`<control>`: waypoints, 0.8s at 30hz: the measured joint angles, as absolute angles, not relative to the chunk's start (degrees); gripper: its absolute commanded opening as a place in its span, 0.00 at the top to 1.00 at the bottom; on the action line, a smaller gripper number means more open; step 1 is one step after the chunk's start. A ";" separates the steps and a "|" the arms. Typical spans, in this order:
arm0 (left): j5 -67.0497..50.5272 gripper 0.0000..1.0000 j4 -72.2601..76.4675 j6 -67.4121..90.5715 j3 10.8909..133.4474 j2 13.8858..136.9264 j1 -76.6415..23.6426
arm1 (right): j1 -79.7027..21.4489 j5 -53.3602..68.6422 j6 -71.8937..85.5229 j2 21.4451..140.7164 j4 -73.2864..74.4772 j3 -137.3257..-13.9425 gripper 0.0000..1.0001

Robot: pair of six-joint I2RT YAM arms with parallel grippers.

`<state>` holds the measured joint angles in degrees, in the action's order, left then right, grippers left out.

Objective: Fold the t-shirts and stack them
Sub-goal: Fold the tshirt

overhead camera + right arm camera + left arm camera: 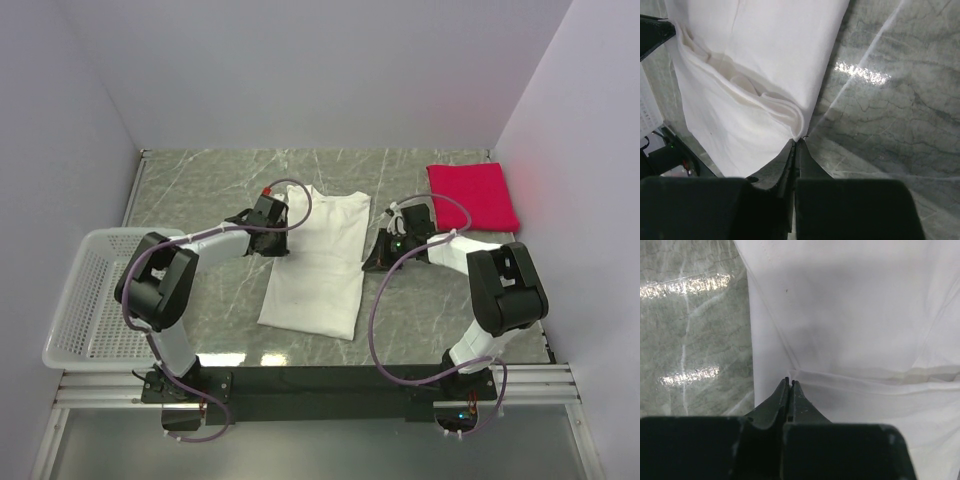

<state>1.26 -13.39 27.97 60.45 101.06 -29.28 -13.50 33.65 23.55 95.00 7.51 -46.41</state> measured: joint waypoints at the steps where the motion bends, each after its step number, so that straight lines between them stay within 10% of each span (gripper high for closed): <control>1: 1.28 0.99 -13.34 28.03 60.36 100.95 -29.23 | -13.50 33.63 23.31 95.00 7.75 -46.72 1.00; 24: 3.79 0.94 -11.42 29.58 57.91 99.20 -26.92 | -15.35 29.15 21.28 97.14 10.35 -54.28 1.00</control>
